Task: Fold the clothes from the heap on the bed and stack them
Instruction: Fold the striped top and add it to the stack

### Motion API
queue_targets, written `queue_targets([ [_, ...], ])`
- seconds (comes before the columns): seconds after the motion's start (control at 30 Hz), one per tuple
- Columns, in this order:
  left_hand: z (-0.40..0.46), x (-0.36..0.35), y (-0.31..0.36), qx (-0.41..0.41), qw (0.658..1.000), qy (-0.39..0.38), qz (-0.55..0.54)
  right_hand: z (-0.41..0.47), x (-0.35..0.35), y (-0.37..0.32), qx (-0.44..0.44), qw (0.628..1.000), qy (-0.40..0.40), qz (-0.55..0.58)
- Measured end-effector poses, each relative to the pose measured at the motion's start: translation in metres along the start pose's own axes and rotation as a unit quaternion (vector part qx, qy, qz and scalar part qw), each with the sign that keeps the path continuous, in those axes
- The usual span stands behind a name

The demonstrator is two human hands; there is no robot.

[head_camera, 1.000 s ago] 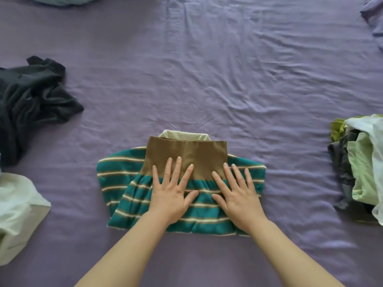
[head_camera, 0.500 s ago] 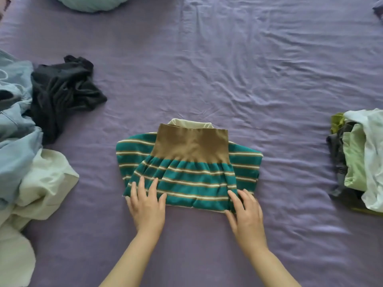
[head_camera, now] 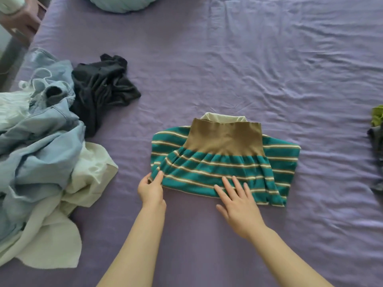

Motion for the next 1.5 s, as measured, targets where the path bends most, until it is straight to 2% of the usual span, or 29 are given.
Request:
queue_targets([
  [0.13, 0.017, 0.01, 0.012, 0.02, 0.999, -0.017, -0.019, -0.005, 0.011, -0.004, -0.024, 1.0, -0.004, -0.018],
  [0.23, 0.02, 0.007, 0.013, -0.005, 0.999, -0.015, 0.036, -0.001, 0.004, -0.004, -0.016, 0.999, -0.036, 0.005],
  [0.3, 0.016, 0.008, 0.019, -0.078, 0.984, 0.024, 0.159, -0.003, 0.016, 0.005, -0.036, 0.999, 0.007, 0.039],
  [0.37, -0.001, 0.005, 0.03, -0.189, 0.937, 0.062, 0.288, -0.01, 0.038, 0.02, -0.067, 0.992, 0.093, 0.058],
  [0.4, -0.013, -0.002, 0.033, -0.242, 0.922, 0.051, 0.298, -0.016, 0.046, 0.031, -0.084, 0.984, 0.14, 0.065],
  [0.47, -0.041, -0.031, 0.025, -0.282, 0.92, -0.058, 0.265, -0.03, 0.053, 0.054, -0.123, 0.969, 0.199, 0.073],
  [0.53, -0.074, -0.064, 0.001, -0.245, 0.915, -0.198, 0.25, -0.04, 0.055, 0.075, -0.174, 0.956, 0.213, 0.098],
  [0.6, -0.106, -0.094, -0.028, -0.239, 0.882, -0.295, 0.28, -0.05, 0.047, 0.094, -0.25, 0.936, 0.199, 0.145],
  [0.67, -0.131, -0.116, -0.053, -0.29, 0.828, -0.335, 0.344, -0.058, 0.039, 0.107, -0.315, 0.909, 0.204, 0.183],
  [0.77, -0.148, -0.135, -0.08, -0.315, 0.781, -0.35, 0.41, -0.062, 0.029, 0.117, -0.378, 0.838, 0.232, 0.318],
  [0.87, -0.156, -0.142, -0.089, -0.328, 0.765, -0.338, 0.44, -0.06, 0.024, 0.129, -0.396, 0.784, 0.237, 0.415],
  [0.97, -0.165, -0.146, -0.089, -0.348, 0.761, -0.337, 0.432, -0.068, 0.026, 0.151, -0.403, 0.779, 0.241, 0.416],
  [1.07, -0.178, -0.155, -0.094, -0.357, 0.747, -0.352, 0.436, -0.068, 0.021, 0.16, -0.379, 0.782, 0.197, 0.453],
  [1.17, -0.193, -0.171, -0.102, -0.345, 0.751, -0.385, 0.412, -0.052, 0.028, 0.169, -0.357, 0.743, 0.198, 0.531],
  [1.27, -0.204, -0.186, -0.114, -0.375, 0.724, -0.387, 0.43, -0.028, 0.04, 0.187, -0.341, 0.709, 0.21, 0.58],
  [1.33, -0.209, -0.193, -0.129, -0.399, 0.689, -0.377, 0.474, -0.011, 0.048, 0.197, -0.324, 0.714, 0.203, 0.586],
  [1.43, -0.217, -0.2, -0.149, -0.413, 0.628, -0.333, 0.569, 0.008, 0.056, 0.205, -0.304, 0.744, 0.184, 0.566],
  [1.5, -0.223, -0.206, -0.144, -0.454, 0.617, -0.295, 0.571, 0.014, 0.062, 0.211, -0.31, 0.753, 0.179, 0.552],
])
Point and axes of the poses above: each hand's wrist, its own z-axis towards the middle knuckle, its own x-axis out of the back of the hand, y = z × x, the point moved 7 cm from there along z, towards the middle knuckle, and after that the axes turned 4 degrees about y, right-handed, at the moved point
